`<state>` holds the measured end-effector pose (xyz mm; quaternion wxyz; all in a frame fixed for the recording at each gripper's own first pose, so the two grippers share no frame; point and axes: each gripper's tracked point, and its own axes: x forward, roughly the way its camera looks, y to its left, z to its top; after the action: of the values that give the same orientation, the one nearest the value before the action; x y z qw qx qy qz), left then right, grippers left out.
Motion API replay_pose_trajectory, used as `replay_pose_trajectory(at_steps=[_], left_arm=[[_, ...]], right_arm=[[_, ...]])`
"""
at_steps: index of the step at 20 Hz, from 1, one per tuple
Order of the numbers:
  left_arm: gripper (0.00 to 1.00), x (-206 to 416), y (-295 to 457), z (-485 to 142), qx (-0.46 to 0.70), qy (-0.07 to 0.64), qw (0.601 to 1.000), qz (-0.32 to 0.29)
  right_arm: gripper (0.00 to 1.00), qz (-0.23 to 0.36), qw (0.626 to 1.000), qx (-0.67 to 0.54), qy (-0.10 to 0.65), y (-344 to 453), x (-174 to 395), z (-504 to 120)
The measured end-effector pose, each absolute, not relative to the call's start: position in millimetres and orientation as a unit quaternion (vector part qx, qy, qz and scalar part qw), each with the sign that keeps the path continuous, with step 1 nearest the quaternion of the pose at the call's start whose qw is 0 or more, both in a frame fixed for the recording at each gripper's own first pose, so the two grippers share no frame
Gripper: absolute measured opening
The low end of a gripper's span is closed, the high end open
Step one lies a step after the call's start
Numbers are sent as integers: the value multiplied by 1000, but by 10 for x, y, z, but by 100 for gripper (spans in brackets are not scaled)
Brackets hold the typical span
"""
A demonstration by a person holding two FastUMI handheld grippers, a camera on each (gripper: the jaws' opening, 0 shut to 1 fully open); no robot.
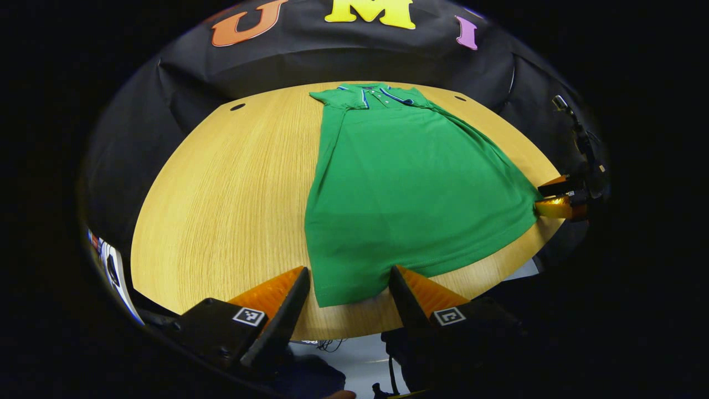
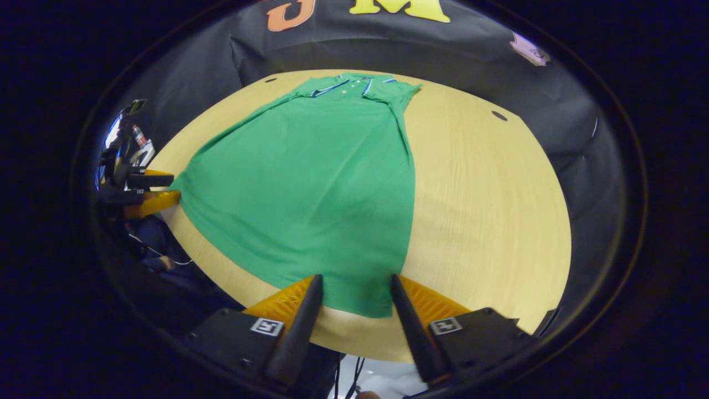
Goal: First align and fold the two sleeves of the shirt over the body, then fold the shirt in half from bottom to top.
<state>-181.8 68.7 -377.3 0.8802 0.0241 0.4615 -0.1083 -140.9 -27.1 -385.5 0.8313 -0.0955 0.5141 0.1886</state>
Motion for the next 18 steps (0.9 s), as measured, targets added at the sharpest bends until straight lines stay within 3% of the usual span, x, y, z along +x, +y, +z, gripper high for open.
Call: replay_pose_trajectory(at_steps=[3, 6, 7, 8, 18], left_arm=[[71, -1835, 699, -3761, 30, 463, 879, -110], [11, -1788, 667, -3746, 19, 464, 880, -103], [7, -1782, 659, -3744, 17, 466, 878, -107], [5, -1798, 653, -3748, 13, 471, 875, -114], [4, -1610, 385, -3284, -21, 426, 886, -183]], right_arm=[[12, 201, 826, -119, 512, -204, -1438, -3837], [12, 195, 823, -86, 526, -197, -1436, -3863], [3, 191, 824, -65, 529, -200, -1414, -3842], [1, 187, 822, -48, 536, -197, -1416, -3832], [3, 188, 837, 45, 511, -201, -1163, -3418]])
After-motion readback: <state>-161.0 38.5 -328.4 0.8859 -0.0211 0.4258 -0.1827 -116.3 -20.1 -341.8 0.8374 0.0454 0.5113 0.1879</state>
